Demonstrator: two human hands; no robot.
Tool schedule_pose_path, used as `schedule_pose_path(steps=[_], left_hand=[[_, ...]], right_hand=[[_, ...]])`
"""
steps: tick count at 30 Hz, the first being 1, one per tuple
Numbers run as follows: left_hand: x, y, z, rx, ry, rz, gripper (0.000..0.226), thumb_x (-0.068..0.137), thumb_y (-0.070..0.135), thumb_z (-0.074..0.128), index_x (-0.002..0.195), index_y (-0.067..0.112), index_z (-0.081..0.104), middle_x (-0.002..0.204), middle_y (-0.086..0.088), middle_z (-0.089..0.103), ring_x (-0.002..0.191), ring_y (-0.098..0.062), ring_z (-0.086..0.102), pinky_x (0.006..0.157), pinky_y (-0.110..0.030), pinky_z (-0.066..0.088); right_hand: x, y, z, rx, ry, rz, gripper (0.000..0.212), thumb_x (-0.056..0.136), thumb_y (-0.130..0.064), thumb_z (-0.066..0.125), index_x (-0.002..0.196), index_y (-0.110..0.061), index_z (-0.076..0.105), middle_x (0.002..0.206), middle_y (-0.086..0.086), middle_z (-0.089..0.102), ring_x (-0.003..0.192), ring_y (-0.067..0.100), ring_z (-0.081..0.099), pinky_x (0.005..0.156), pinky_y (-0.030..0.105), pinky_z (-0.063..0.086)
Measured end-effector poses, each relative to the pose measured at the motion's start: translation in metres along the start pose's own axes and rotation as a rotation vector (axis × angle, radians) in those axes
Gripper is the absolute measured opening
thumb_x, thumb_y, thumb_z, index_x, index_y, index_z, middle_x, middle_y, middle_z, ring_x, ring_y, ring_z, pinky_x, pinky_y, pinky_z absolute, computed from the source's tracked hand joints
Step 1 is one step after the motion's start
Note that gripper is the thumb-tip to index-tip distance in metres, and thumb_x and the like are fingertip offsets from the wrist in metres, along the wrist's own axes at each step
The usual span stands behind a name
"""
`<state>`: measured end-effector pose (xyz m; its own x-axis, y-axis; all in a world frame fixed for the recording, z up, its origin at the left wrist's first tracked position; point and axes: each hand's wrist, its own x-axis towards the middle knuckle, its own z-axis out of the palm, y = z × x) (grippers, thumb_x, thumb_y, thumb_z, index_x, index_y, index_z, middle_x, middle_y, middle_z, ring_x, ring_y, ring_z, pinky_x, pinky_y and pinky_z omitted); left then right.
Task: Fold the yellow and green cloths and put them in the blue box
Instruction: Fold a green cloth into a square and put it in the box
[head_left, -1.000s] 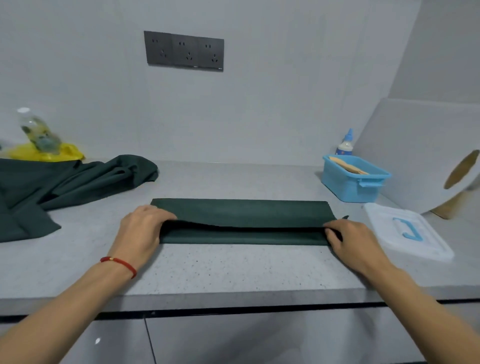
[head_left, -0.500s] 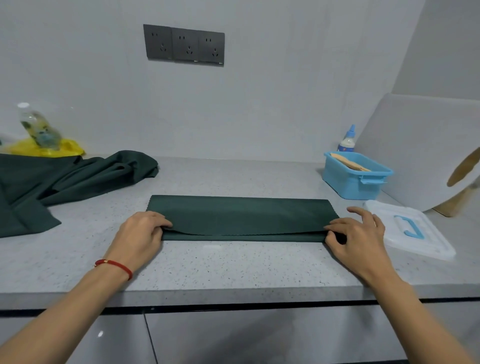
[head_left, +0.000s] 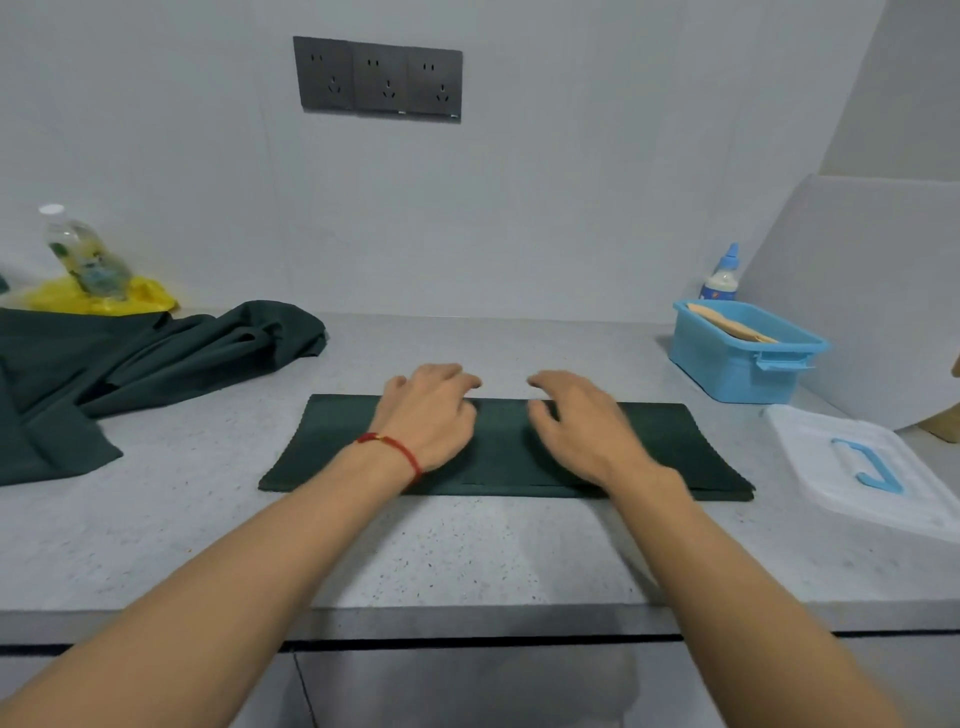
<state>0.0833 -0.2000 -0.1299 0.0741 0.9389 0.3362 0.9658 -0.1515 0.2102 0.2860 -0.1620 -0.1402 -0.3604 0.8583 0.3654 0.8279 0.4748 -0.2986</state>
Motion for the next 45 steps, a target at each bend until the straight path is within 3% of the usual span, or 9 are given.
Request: schedule_pose_path(steps=[3, 6, 10, 15, 22, 28, 31, 40, 45], left_hand=[[0.012, 0.008, 0.039, 0.089, -0.243, -0.1, 0.055, 0.105, 0.038, 0.023, 0.159, 0.037, 0.022, 0.169, 0.007, 0.011, 0.155, -0.018, 0.007, 0.122, -0.061, 0.003], [0.011, 0.001, 0.06, 0.077, -0.345, -0.155, 0.058, 0.103, 0.048, 0.012, 0.16, 0.043, 0.001, 0.169, 0.013, -0.005, 0.156, -0.019, -0.006, 0.122, -0.061, -0.006], [0.007, -0.024, 0.057, 0.083, -0.34, -0.202, 0.061, 0.098, 0.063, 0.01, 0.157, 0.051, -0.001, 0.168, 0.017, -0.006, 0.156, -0.021, -0.007, 0.123, -0.055, -0.009], [-0.005, -0.109, 0.032, 0.147, -0.305, -0.358, 0.057, 0.101, 0.058, 0.006, 0.157, 0.051, -0.001, 0.169, 0.013, -0.005, 0.156, -0.018, -0.003, 0.124, -0.054, -0.002], [-0.007, -0.119, 0.031, 0.143, -0.276, -0.389, 0.058, 0.1, 0.057, 0.005, 0.158, 0.049, 0.0, 0.169, 0.012, -0.006, 0.156, -0.017, -0.005, 0.123, -0.057, -0.005], [-0.009, -0.117, 0.03, 0.144, -0.273, -0.377, 0.058, 0.101, 0.057, 0.006, 0.158, 0.048, 0.0, 0.17, 0.011, -0.005, 0.156, -0.019, -0.005, 0.123, -0.058, -0.004], [-0.008, -0.118, 0.03, 0.138, -0.276, -0.38, 0.059, 0.101, 0.057, 0.007, 0.158, 0.048, -0.001, 0.169, 0.011, -0.006, 0.156, -0.019, -0.006, 0.122, -0.058, -0.005], [-0.009, -0.119, 0.03, 0.126, -0.272, -0.387, 0.06, 0.099, 0.058, 0.007, 0.159, 0.047, 0.0, 0.17, 0.01, -0.005, 0.156, -0.019, -0.007, 0.123, -0.058, -0.006], [-0.009, -0.118, 0.03, 0.118, -0.275, -0.387, 0.06, 0.099, 0.057, 0.007, 0.159, 0.047, 0.002, 0.17, 0.01, -0.004, 0.156, -0.019, -0.006, 0.123, -0.058, -0.005]], right_hand=[[0.015, -0.011, 0.039, -0.065, -0.262, 0.002, 0.056, 0.108, -0.039, 0.028, 0.161, -0.021, 0.024, 0.169, -0.001, 0.02, 0.155, 0.015, 0.014, 0.127, 0.043, 0.01], [0.017, 0.0, 0.056, -0.116, -0.374, 0.022, 0.061, 0.107, -0.048, 0.017, 0.164, -0.026, 0.008, 0.171, -0.01, 0.002, 0.156, 0.009, -0.002, 0.127, 0.042, -0.002], [0.014, 0.041, 0.039, -0.128, -0.381, 0.11, 0.07, 0.102, -0.065, 0.015, 0.163, -0.034, 0.005, 0.169, -0.016, -0.002, 0.156, 0.006, -0.004, 0.127, 0.041, -0.003], [-0.015, 0.139, -0.007, -0.266, -0.342, 0.385, 0.072, 0.1, -0.067, 0.012, 0.163, -0.033, 0.007, 0.171, -0.009, 0.001, 0.157, 0.011, 0.001, 0.127, 0.046, 0.005], [-0.004, 0.125, -0.021, -0.413, -0.439, 0.419, 0.066, 0.105, -0.054, 0.012, 0.164, -0.026, 0.0, 0.172, -0.006, -0.002, 0.157, 0.016, 0.0, 0.126, 0.053, 0.002], [0.052, -0.025, 0.021, -0.208, -0.291, -0.037, 0.064, 0.108, -0.049, 0.017, 0.163, -0.026, -0.006, 0.17, -0.005, -0.011, 0.157, 0.016, -0.011, 0.127, 0.047, -0.006], [0.048, -0.076, 0.065, -0.129, -0.376, -0.162, 0.07, 0.105, -0.058, 0.015, 0.164, -0.024, -0.002, 0.17, -0.006, -0.009, 0.156, 0.013, -0.011, 0.127, 0.046, -0.006], [0.048, -0.05, 0.075, -0.087, -0.543, -0.196, 0.098, 0.09, -0.084, 0.02, 0.163, -0.025, -0.004, 0.17, -0.01, -0.01, 0.154, 0.003, -0.012, 0.126, 0.035, -0.007], [0.051, -0.041, 0.05, 0.009, -0.706, -0.189, 0.111, 0.083, -0.087, 0.044, 0.163, -0.03, -0.008, 0.168, -0.015, -0.015, 0.137, -0.011, -0.021, 0.114, 0.022, -0.013]])
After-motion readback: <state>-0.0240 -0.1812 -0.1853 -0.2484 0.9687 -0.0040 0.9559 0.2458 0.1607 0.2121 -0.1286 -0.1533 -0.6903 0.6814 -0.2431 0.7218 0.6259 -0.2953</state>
